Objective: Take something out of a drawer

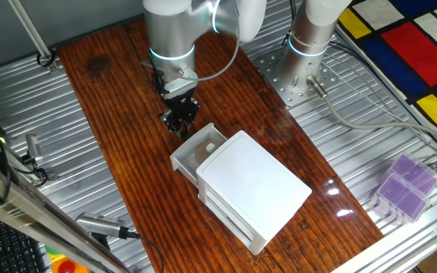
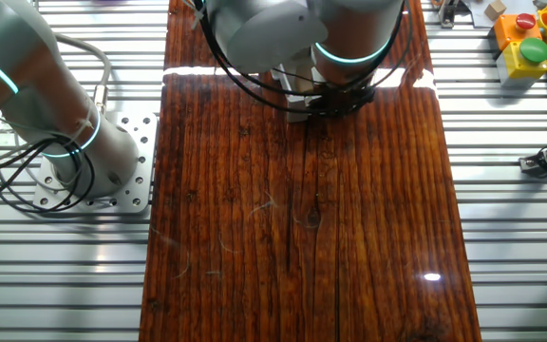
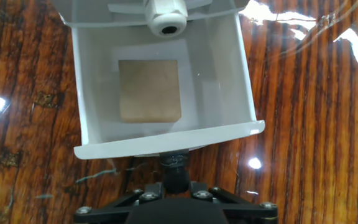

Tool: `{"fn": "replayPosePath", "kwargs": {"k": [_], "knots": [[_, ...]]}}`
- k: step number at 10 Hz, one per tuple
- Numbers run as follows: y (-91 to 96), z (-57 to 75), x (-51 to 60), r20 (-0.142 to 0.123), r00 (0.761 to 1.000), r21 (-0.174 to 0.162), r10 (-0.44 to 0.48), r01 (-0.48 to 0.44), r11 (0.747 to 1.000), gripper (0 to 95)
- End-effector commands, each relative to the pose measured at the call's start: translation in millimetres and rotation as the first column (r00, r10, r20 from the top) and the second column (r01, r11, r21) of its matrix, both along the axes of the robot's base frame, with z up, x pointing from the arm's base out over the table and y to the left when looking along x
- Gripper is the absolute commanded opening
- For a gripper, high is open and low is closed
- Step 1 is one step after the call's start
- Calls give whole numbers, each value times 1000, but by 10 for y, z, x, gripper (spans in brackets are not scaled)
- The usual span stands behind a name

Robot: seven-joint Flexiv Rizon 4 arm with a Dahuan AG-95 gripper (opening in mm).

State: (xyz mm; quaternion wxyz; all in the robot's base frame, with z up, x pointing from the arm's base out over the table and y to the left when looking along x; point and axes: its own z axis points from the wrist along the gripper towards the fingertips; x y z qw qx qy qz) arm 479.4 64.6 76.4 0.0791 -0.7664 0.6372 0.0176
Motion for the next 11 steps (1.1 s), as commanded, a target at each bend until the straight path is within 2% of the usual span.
{"fn": "replayPosePath", "kwargs": {"k": [1,2,3,4,5,6,7,8,9,11], "knots": [[-6,20,6,-5,1000,-9,18,-18,1000,760],[-12,71,13,-11,1000,-6,5,-5,1000,950],[-22,247,31,-23,998,-9,-50,50,999,760],[-23,375,37,-34,996,-10,-83,82,997,760],[-13,593,35,-49,992,-29,-113,112,993,760],[47,850,15,-64,985,-69,-157,153,986,760],[163,991,-3,-67,985,-99,-159,152,983,760],[335,1053,-25,-68,988,-117,-137,128,985,760],[464,1057,-48,-70,988,-122,-138,129,984,760],[690,973,-89,-72,987,-120,-147,138,983,760]]}}
